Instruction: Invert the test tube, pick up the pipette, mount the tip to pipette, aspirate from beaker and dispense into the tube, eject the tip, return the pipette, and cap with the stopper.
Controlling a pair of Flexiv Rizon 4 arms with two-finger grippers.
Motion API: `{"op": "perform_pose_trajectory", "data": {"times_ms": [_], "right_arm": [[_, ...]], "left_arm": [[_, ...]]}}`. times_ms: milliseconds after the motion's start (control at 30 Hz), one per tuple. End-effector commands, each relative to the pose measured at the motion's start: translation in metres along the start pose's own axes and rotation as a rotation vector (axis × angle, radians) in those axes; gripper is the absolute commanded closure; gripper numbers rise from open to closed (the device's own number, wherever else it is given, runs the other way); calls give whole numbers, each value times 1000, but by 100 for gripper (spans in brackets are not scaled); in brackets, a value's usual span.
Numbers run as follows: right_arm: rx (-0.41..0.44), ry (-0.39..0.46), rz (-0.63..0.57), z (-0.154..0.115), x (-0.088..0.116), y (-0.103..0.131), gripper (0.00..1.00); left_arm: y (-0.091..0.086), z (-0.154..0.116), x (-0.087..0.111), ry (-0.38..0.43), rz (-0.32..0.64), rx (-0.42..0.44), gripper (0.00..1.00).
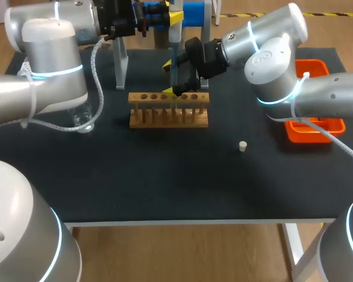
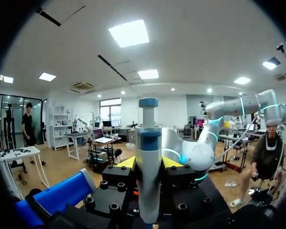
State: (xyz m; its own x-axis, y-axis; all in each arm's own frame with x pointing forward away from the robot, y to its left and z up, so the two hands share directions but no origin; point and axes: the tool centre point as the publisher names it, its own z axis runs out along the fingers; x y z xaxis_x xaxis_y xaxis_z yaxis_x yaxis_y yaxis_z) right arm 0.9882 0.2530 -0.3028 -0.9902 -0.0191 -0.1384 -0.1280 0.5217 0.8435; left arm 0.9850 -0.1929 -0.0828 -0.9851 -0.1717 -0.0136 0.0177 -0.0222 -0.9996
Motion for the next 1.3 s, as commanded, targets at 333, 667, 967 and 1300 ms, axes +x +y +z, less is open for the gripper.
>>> {"op": "perform_pose_trajectory", "data": {"times_ms": [333,667,967,1300], "right_arm": [[1,1,0,-1,0,0,0],[1,1,0,-1,0,0,0],[1,1,0,-1,0,0,0],[-16,-22,-4,-34,8,-6,0]], "left_arm": [[0,0,1,-3,1,2,100],[0,0,1,-3,1,2,100],[0,0,1,-3,1,2,100],[0,0,1,-3,1,2,100]]}}
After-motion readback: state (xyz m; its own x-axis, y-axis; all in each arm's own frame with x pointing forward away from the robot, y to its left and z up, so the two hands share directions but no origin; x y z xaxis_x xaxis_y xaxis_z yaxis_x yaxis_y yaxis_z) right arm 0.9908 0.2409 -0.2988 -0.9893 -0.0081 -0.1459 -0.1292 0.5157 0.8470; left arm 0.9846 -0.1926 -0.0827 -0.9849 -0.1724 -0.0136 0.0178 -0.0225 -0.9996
